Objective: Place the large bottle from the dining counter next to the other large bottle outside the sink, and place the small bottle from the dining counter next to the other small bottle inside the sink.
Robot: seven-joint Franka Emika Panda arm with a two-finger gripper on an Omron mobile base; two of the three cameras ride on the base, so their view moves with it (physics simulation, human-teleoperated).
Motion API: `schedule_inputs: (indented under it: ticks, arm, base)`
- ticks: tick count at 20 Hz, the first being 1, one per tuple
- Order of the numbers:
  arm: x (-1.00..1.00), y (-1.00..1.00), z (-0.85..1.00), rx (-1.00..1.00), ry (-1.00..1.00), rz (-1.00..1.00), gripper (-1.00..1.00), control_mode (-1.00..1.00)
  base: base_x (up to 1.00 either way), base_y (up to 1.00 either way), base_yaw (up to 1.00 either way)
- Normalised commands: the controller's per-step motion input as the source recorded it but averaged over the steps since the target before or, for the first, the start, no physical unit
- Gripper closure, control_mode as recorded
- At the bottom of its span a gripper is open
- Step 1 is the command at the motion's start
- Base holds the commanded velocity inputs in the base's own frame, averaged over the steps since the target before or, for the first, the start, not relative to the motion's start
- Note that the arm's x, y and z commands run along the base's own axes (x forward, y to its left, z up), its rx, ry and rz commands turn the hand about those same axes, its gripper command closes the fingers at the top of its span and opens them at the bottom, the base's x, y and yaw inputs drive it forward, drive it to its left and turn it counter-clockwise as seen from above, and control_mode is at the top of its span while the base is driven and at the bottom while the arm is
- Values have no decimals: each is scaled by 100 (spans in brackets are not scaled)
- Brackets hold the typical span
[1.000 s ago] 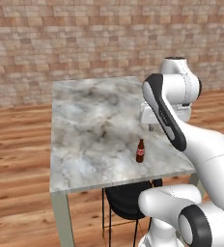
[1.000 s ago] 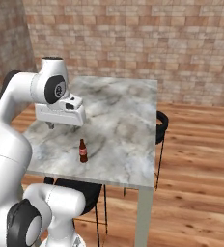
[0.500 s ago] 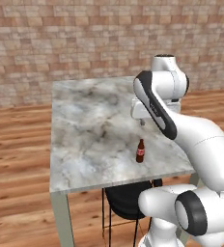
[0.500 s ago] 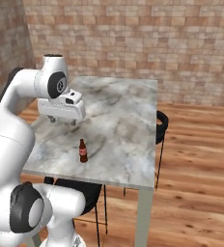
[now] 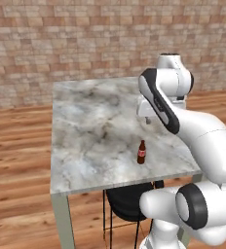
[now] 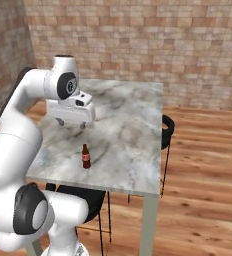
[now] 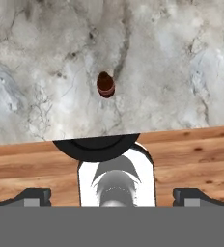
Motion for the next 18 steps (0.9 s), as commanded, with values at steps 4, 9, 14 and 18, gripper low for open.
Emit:
schedule_inputs:
  ticks: [4,9,14,18]
  arm:
    - [22,-39,0,0,0,0,-100,-100]
    - [23,-2,0,0,0,0,-100,-100]
    - [8,2,-7,0,-2,0,-100,-100]
    - [0,21,-8,0,-1,0,-100,-100]
  base:
    - [0,0,0]
    - [0,0,0]
    - [0,0,0]
    - [0,0,0]
